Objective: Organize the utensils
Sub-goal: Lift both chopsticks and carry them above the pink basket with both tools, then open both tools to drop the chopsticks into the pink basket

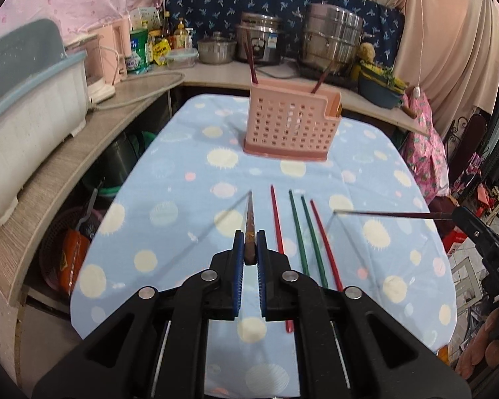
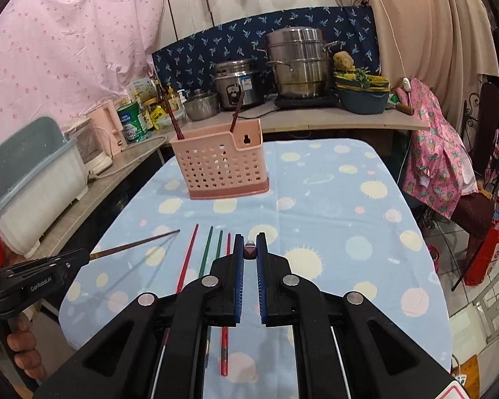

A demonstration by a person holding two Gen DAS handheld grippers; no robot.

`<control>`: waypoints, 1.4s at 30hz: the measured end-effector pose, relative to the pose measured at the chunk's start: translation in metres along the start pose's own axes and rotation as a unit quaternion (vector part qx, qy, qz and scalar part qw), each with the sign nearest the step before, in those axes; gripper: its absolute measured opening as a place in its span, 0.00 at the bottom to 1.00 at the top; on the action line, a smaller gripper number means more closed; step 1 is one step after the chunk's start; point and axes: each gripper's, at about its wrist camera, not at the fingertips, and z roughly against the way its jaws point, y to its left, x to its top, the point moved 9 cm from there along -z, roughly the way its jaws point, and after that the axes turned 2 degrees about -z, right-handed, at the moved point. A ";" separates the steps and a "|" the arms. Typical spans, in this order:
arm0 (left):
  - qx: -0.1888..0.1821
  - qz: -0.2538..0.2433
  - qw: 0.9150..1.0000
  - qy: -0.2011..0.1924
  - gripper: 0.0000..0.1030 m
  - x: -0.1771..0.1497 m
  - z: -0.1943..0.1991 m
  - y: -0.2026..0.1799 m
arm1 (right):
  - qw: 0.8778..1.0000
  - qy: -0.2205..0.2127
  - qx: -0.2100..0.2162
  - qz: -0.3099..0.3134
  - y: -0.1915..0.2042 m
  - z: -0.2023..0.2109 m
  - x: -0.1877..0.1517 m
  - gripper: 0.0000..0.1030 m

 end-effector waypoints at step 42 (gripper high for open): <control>0.005 0.039 0.979 -0.200 0.07 0.330 -0.018 -0.011 | 0.982 -0.165 0.083 -0.036 0.044 -0.100 0.296 0.07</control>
